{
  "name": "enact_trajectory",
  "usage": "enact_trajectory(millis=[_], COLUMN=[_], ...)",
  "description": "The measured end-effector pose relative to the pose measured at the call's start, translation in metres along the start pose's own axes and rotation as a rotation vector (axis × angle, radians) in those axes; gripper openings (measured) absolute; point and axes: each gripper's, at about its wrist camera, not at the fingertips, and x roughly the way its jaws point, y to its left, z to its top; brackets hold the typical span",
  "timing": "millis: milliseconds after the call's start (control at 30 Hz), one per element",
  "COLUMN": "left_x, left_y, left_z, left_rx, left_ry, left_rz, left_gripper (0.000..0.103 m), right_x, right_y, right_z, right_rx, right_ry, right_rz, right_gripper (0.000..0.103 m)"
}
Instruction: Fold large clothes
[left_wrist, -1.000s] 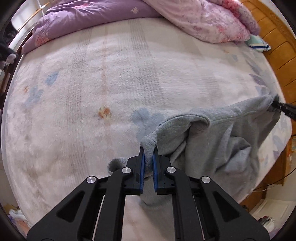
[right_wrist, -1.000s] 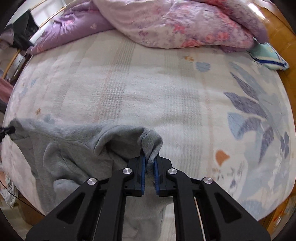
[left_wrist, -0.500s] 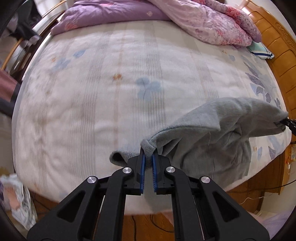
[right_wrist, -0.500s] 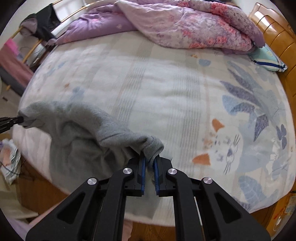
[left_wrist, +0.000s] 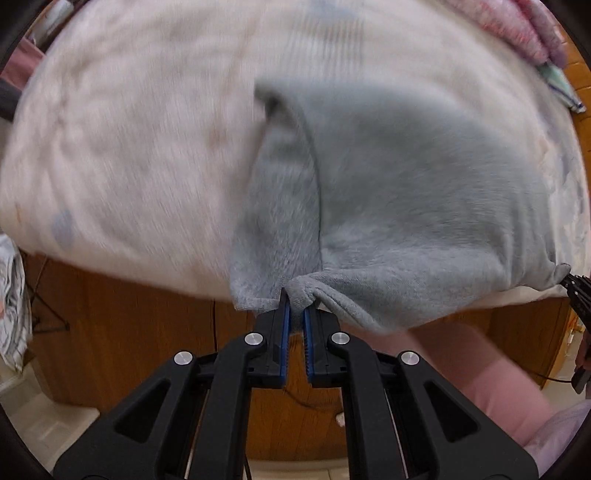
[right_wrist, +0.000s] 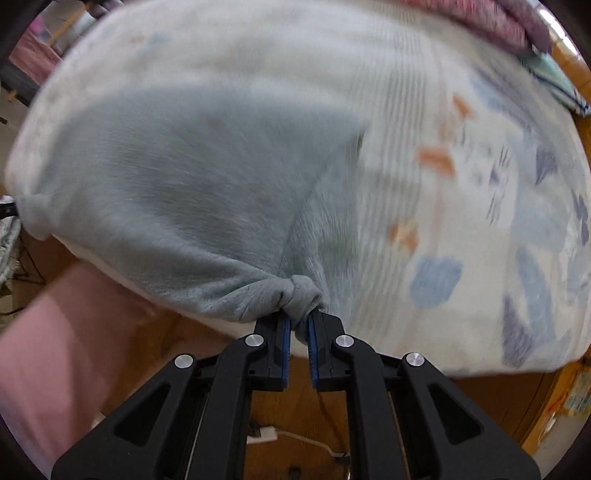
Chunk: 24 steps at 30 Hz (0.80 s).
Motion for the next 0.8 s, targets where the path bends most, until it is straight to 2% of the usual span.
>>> enact_trajectory(millis=[133,200,233,267,300,333,367,400,467,567,600,633,667,700,733,800], left_x=[0.041,0.049,0.049,0.046,0.039,0.029,0.023,0.013,-0.009,-0.043,-0.052,-0.062,-0.069,-0.072,-0.071,-0.056], left_y=[0.004,0.004,0.004,0.004,0.005,0.005,0.006,0.007,0.01,0.011,0.01,0.006,-0.001,-0.012,-0.027,-0.059], left_z=[-0.015,-0.015,-0.014,-0.013,-0.014,-0.015,-0.016,-0.019,-0.025,-0.03,-0.03,-0.029,-0.026,-0.02,-0.013,0.004], left_rx=[-0.07,-0.061,-0.047,-0.037,-0.025,-0.012,-0.004,0.012,0.0,-0.04,-0.045,-0.049,-0.046,-0.038,-0.021,0.013], left_ry=[0.051,0.076,0.099,0.107,0.099,0.085,0.079,0.077,0.051,-0.002,-0.02,-0.041,-0.055,-0.062,-0.074,-0.067], left_rz=[-0.002,0.019,0.026,0.036,0.043,0.056,0.075,0.135,0.143,0.146,0.144,0.132,0.099,0.072,0.03,-0.059], left_gripper=[0.007,0.011,0.017,0.018,0.023,0.036,0.046,0.059,0.059,0.057,0.047,0.036,0.033,0.032,0.025,0.012], right_x=[0.046,0.052,0.049,0.043,0.034,0.027,0.018,0.005,-0.016,-0.063,-0.078,-0.089,-0.097,-0.102,-0.096,-0.075], right_y=[0.006,0.007,0.007,0.006,0.004,0.001,-0.004,-0.01,-0.021,-0.033,-0.032,-0.03,-0.029,-0.02,-0.011,0.006], right_z=[-0.011,-0.007,-0.005,-0.004,-0.005,-0.006,-0.01,-0.017,-0.024,-0.027,-0.024,-0.017,-0.01,0.001,0.016,0.038], right_rx=[0.056,0.081,0.084,0.091,0.102,0.112,0.128,0.156,0.213,0.319,0.34,0.349,0.353,0.345,0.332,0.339], right_ry=[0.045,0.079,0.089,0.097,0.107,0.11,0.11,0.103,0.089,-0.004,-0.043,-0.072,-0.1,-0.125,-0.11,-0.066], right_rz=[-0.045,-0.039,-0.045,-0.044,-0.037,-0.043,-0.057,-0.055,-0.067,-0.026,-0.012,0.006,0.038,0.106,0.167,0.288], right_gripper=[0.01,0.014,0.019,0.023,0.047,0.074,0.079,0.079,0.079,0.079,0.075,0.062,0.055,0.036,0.013,0.002])
